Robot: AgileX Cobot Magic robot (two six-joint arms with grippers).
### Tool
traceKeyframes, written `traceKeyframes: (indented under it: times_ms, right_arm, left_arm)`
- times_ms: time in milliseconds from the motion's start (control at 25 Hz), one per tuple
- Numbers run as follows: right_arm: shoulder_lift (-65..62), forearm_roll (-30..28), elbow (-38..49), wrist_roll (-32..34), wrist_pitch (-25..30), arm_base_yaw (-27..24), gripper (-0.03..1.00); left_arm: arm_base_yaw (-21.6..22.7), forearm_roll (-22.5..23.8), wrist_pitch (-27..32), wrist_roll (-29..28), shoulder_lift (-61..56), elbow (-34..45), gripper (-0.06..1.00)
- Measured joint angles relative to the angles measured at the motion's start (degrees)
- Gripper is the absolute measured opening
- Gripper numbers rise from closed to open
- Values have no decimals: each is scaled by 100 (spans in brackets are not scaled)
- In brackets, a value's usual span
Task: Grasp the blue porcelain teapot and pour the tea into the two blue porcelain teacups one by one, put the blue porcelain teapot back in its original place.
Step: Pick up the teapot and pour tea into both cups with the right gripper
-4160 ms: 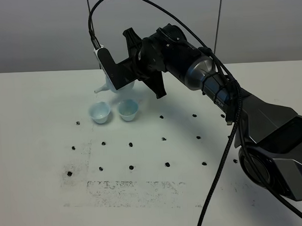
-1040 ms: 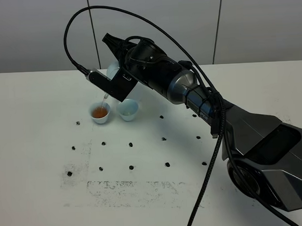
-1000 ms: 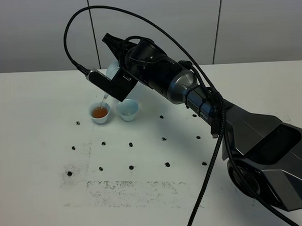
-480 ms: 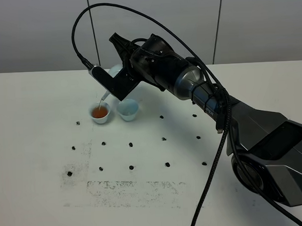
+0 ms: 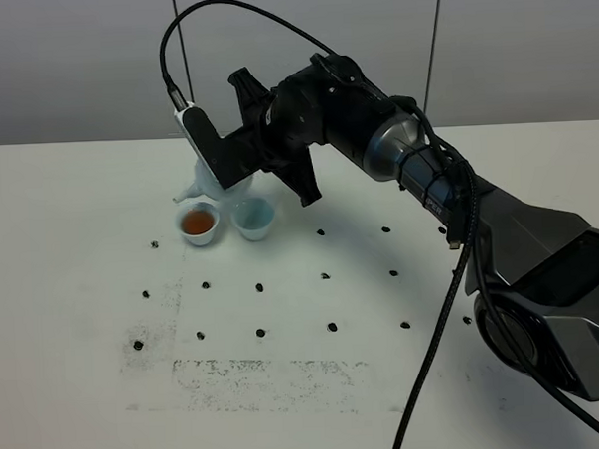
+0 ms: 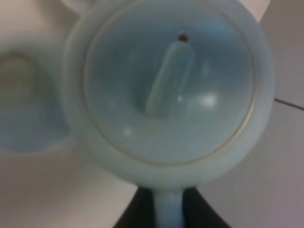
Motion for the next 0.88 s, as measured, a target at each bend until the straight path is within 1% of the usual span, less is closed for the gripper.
traceKeyframes:
  times_ms: [80, 200, 320, 440, 520, 600, 680, 800, 880]
  right_arm:
    - [-129, 182, 0, 220, 116, 0, 3]
    - [-389, 263, 0, 744, 407, 7, 3]
    - [-651, 263, 0, 1416, 721, 84, 3]
    - [-837, 463, 0, 2084, 1099, 209, 3]
    - [-954, 609, 130, 2536, 1223, 302, 3]
    - [-1145, 671, 514, 3003, 1180, 377, 3]
    - [-1444, 719, 1129, 3359, 1010, 431, 3]
    - [-2004, 932, 2314, 3828, 604, 484, 3]
    - [-2280, 1213, 2939, 4356, 284, 538, 3]
  left_arm:
    - [0, 0, 0, 0, 0, 0, 29]
    - [0, 0, 0, 0, 0, 0, 29]
    - [0, 0, 0, 0, 0, 0, 29]
    - [0, 0, 0, 0, 0, 0, 29]
    - [0, 0, 0, 0, 0, 0, 29]
    - [0, 0, 0, 0, 0, 0, 29]
    - [0, 0, 0, 0, 0, 0, 29]
    - [0, 0, 0, 0, 0, 0, 29]
    - [0, 0, 0, 0, 0, 0, 29]
